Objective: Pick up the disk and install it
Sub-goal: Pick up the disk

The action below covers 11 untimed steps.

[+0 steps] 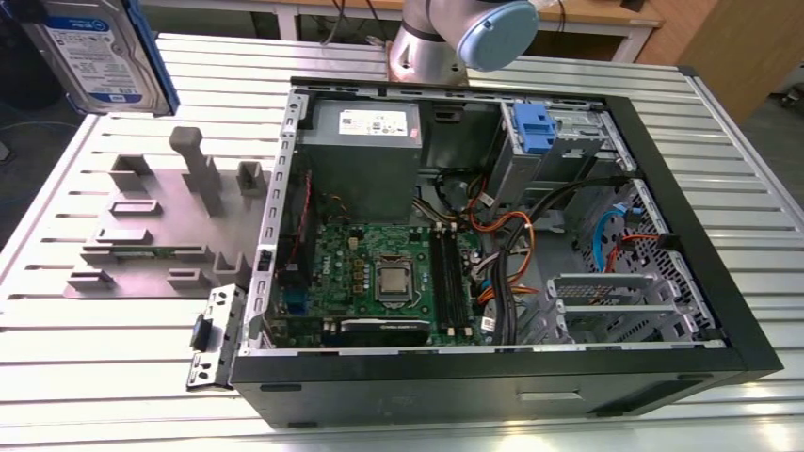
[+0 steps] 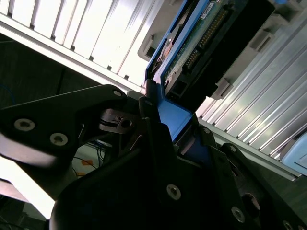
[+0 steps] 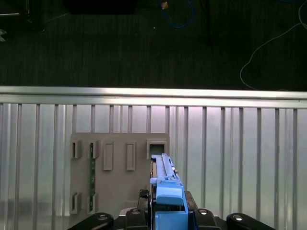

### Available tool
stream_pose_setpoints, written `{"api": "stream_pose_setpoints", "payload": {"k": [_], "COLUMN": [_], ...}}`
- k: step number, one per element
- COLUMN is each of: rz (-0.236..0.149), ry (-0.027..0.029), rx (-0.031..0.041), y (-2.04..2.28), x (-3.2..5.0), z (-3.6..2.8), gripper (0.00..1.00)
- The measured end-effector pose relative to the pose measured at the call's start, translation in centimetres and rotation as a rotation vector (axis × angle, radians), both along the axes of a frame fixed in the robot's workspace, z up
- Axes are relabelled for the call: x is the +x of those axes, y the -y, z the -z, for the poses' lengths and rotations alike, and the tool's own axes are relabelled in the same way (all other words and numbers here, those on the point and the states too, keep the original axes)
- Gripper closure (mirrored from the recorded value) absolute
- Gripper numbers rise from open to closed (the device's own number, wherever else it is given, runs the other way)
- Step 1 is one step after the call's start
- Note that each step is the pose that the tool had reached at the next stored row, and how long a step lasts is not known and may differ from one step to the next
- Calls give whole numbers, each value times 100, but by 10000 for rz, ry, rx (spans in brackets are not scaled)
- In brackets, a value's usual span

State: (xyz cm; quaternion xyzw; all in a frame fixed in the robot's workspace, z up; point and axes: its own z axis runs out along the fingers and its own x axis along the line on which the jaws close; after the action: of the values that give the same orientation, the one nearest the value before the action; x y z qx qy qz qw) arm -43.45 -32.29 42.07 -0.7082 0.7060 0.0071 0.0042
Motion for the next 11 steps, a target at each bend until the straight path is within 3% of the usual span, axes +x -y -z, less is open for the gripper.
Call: {"api": "stream_pose_setpoints", "payload": {"k": [11], "rz": [0], "ry": [0], "rx": [0], "y": [0], "x": [0], "z": [-45], "gripper": [64]}}
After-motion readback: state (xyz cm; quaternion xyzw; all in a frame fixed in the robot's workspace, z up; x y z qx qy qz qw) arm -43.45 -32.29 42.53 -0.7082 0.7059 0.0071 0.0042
